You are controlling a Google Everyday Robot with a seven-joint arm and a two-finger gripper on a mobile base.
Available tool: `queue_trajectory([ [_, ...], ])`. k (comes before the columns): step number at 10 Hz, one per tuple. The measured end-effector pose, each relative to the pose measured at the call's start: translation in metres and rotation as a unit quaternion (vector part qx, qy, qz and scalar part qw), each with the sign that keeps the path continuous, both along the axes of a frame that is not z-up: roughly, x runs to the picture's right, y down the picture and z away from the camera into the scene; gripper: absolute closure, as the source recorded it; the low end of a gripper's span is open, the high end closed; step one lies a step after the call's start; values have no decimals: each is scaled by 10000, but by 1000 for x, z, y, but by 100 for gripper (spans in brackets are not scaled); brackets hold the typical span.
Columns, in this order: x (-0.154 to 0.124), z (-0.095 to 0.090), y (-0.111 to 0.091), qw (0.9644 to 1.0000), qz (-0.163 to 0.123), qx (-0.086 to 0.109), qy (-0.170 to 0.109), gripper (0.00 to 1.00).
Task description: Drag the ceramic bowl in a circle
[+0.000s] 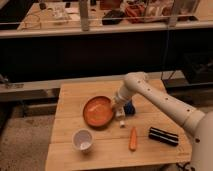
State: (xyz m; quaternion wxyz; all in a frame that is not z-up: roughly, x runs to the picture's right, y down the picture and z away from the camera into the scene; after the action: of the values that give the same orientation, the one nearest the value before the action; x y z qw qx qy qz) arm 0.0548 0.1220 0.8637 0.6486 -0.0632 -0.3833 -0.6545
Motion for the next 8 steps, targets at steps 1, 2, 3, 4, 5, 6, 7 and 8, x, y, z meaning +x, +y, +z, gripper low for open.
queue_trajectory([
  [1,-5,-2,2,9999,-63,13,-146,100],
  [2,-18,-4,5,9992,-143,23,-361,100],
  [3,-33,-5,8,9983,-209,21,-551,100],
  [4,-51,-5,10,9966,-299,19,-765,100],
  [5,-74,-3,10,9940,-425,22,-1006,100],
  [6,-88,-1,9,9920,-517,32,-1149,100],
  [7,-106,1,9,9885,-663,36,-1356,100],
  [8,-117,4,6,9854,-786,46,-1512,100],
])
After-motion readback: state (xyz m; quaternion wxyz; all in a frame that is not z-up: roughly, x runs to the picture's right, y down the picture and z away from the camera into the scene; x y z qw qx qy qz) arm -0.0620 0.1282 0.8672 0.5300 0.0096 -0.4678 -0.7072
